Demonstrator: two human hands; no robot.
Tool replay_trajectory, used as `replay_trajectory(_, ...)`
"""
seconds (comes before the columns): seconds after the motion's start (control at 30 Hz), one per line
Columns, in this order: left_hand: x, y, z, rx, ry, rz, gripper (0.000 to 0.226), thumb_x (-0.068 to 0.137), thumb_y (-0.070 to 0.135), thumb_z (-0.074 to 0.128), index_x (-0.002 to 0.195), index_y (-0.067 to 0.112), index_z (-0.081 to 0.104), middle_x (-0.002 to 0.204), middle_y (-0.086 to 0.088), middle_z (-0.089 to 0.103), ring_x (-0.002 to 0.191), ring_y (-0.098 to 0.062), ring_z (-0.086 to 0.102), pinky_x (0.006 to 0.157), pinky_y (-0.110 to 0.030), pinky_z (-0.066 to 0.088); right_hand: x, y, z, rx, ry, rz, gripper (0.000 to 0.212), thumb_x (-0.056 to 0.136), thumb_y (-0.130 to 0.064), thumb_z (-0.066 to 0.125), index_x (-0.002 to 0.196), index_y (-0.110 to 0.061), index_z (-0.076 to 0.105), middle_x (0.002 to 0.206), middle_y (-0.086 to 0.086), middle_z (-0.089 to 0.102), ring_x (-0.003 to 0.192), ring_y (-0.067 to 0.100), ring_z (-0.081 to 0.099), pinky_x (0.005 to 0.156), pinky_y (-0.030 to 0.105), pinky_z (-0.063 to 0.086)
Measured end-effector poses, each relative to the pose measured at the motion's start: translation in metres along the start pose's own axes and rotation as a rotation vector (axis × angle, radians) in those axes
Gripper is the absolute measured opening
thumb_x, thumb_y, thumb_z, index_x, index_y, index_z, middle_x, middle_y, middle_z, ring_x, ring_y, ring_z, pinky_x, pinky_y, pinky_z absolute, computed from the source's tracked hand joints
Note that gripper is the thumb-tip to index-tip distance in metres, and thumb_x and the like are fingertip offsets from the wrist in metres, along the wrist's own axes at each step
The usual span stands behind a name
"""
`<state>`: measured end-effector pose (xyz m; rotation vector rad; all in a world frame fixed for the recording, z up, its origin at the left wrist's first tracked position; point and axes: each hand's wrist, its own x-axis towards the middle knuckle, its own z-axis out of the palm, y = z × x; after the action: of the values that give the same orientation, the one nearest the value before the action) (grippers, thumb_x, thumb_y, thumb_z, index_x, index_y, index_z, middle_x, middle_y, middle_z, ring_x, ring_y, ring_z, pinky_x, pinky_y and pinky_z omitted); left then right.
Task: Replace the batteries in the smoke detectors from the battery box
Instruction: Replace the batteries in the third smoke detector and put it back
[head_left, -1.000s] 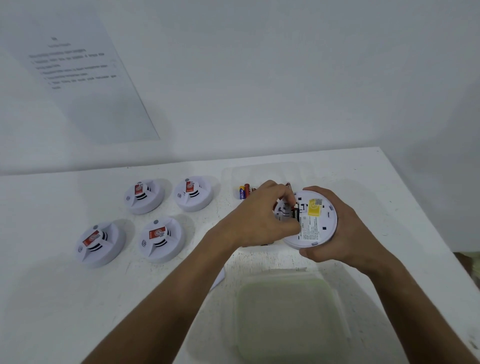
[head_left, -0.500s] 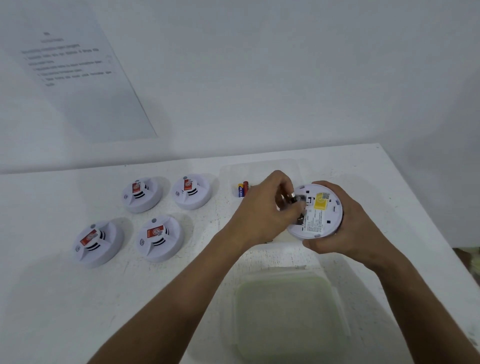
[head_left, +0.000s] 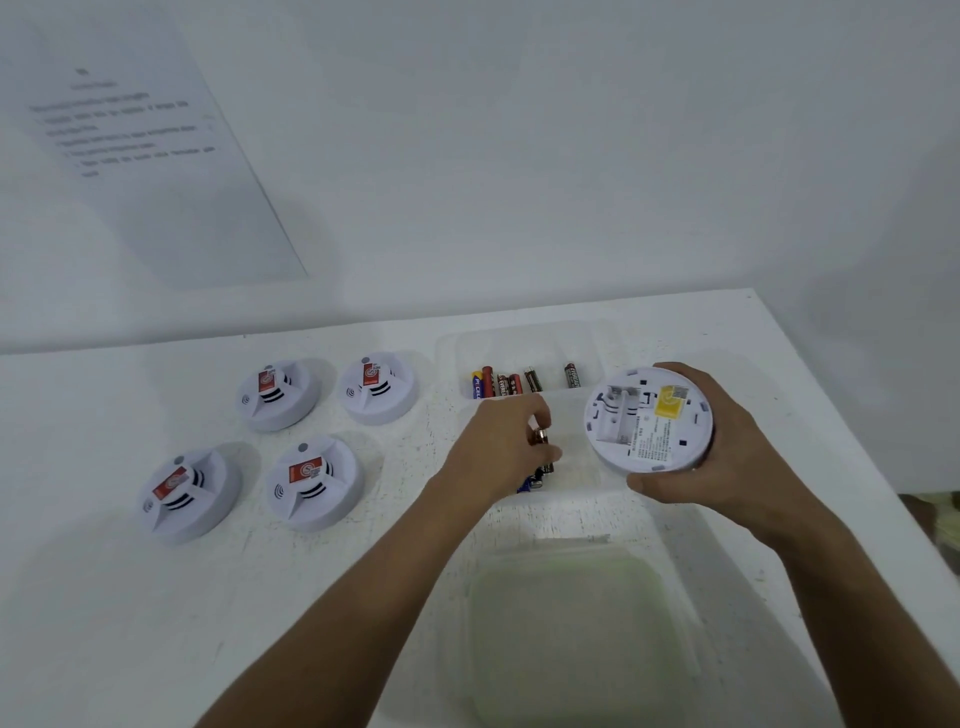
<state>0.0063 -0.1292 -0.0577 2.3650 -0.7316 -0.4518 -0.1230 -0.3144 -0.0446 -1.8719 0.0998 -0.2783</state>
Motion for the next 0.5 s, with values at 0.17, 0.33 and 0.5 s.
replay_trajectory(0.17, 0.002, -0.005, 0.003, 0.150, 0.004, 0.037, 0.033, 0.085, 0.031, 0.072, 0.114, 0.017, 0.063, 0.104, -0.003, 0.066, 0.081, -0.013, 0.057, 0.074, -0.027, 0.050, -0.001, 0.005, -0.002, -0.016, 0.000, 0.006, 0.085, 0.047, -0.017, 0.087, 0.117, -0.050, 0.052, 0.115, -0.021, 0.063, 0.108, 0.002, 0.061, 0.080, 0.013, 0.052)
replay_trajectory(0.33, 0.005, -0.003, -0.003, 0.260, -0.070, 0.037, 0.039, 0.086, 0.031, 0.070, 0.120, 0.017, 0.060, 0.104, -0.004, 0.065, 0.083, -0.017, 0.061, 0.076, -0.031, 0.053, -0.003, 0.006, -0.003, -0.011, 0.006, 0.030, 0.086, 0.043, -0.035, 0.085, 0.121, -0.045, 0.051, 0.115, -0.021, 0.063, 0.108, 0.001, 0.061, 0.081, 0.011, 0.052)
replay_trajectory(0.5, 0.023, 0.007, -0.022, 0.164, 0.095, 0.072, 0.023, 0.090, 0.033, 0.064, 0.107, 0.019, 0.065, 0.091, 0.003, 0.067, 0.067, -0.006, 0.055, 0.062, -0.019, 0.044, -0.006, 0.010, -0.007, -0.002, 0.016, 0.049, 0.091, 0.044, -0.036, 0.085, 0.128, -0.035, 0.050, 0.119, -0.016, 0.063, 0.112, 0.005, 0.061, 0.083, 0.015, 0.054)
